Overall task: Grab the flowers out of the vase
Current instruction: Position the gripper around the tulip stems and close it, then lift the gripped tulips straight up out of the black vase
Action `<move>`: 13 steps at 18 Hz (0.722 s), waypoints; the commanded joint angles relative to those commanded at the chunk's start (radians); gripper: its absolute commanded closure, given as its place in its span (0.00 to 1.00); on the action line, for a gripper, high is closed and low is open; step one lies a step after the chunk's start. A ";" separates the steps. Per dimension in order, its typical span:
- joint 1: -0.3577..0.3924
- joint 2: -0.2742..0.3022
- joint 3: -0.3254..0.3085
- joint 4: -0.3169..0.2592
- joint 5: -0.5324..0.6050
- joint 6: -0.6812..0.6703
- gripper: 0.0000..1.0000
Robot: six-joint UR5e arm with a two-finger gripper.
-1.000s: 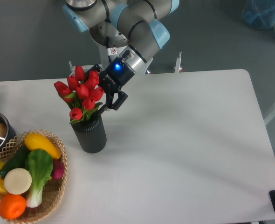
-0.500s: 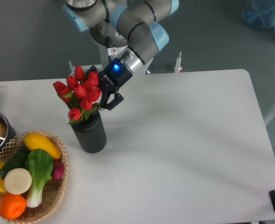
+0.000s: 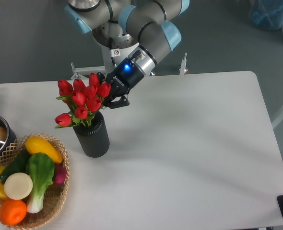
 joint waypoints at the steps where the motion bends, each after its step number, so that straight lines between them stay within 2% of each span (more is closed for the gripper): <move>1: 0.002 0.003 0.003 0.000 -0.009 -0.005 0.90; 6: 0.025 0.054 0.028 0.000 -0.037 -0.098 0.90; 10: 0.034 0.064 0.069 -0.002 -0.038 -0.196 0.90; 13: 0.066 0.107 0.069 -0.005 -0.063 -0.241 0.90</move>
